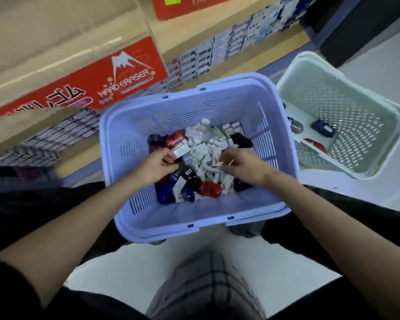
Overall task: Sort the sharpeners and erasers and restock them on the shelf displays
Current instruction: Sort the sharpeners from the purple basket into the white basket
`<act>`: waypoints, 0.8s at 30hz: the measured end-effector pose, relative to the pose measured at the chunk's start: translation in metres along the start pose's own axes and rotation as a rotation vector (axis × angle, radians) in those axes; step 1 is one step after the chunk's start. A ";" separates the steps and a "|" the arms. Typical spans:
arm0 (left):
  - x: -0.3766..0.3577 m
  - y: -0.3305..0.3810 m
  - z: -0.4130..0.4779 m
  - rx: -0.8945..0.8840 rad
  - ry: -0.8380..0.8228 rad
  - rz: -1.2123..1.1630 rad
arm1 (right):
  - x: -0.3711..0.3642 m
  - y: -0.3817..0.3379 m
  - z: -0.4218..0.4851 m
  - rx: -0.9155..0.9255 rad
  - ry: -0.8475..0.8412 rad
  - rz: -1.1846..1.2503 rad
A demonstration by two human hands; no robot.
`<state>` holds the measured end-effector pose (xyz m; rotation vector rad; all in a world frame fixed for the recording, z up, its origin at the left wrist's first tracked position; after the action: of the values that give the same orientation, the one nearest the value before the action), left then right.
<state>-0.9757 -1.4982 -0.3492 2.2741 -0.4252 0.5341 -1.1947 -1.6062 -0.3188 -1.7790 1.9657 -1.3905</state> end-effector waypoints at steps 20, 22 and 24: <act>-0.046 -0.060 0.019 0.234 0.038 0.021 | -0.096 0.014 0.048 -0.285 -0.084 -0.187; -0.041 -0.060 0.012 0.281 0.066 -0.091 | -0.093 0.002 0.049 -0.251 0.026 0.015; -0.036 -0.060 0.003 0.365 0.118 -0.275 | -0.096 -0.011 0.059 -0.166 0.066 0.053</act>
<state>-0.9789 -1.4552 -0.4050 2.5757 0.0525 0.6390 -1.1211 -1.5541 -0.3879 -1.7537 2.2044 -1.3210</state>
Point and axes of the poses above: each hand's wrist, its own z-axis towards the middle knuckle, its own x-axis out of the back of the hand, y = z × x, the point moved 1 cm from there along z, towards the middle knuckle, and after that the axes turned 3 degrees about y, right-handed, at the moved point
